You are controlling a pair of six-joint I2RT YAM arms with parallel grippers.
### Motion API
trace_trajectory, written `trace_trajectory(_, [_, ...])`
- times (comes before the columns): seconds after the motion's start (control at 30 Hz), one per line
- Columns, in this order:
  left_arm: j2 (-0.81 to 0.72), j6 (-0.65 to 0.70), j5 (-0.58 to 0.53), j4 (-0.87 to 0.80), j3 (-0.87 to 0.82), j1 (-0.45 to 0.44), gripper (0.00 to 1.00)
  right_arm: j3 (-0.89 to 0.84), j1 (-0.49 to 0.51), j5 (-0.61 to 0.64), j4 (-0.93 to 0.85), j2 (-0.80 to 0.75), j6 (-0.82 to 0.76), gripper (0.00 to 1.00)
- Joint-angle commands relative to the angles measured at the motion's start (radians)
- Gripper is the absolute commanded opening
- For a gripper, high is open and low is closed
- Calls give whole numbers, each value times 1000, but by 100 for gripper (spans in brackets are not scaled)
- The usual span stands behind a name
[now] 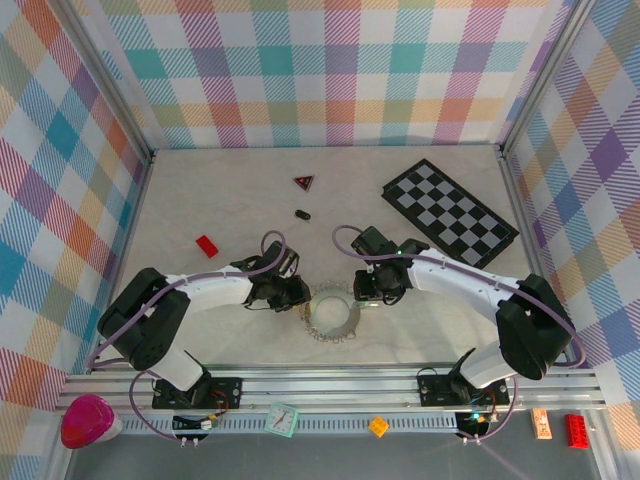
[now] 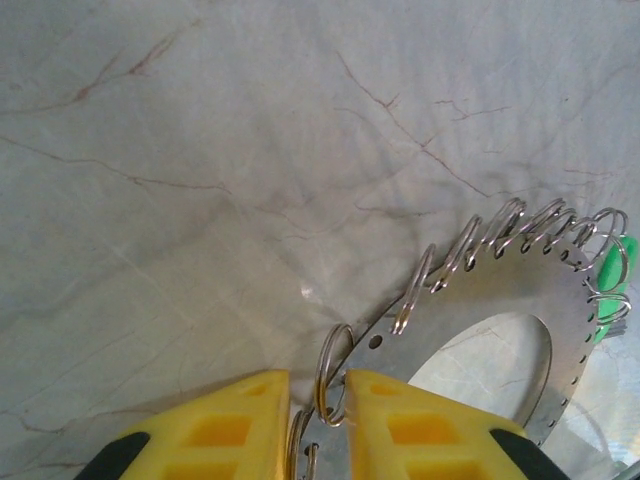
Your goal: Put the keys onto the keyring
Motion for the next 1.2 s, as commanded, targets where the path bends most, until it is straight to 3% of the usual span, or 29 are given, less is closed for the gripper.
trace_trajectory(0.0, [15,4,22,18,29,8,19,-11,-7,-16,1,-13,-3,36])
trace_trajectory(0.47, [33,10,26,37,35,8,12,-11,-7,-39,9,-3,-5,36])
trace_trajectory(0.7, [28,22,10,22,37,8,16,-14,-7,-44,9,-5,-3,36])
trace_trajectory(1.17, [15,117,-1,2,72,8,0,-18,-7,-33,-5,-30,0,36])
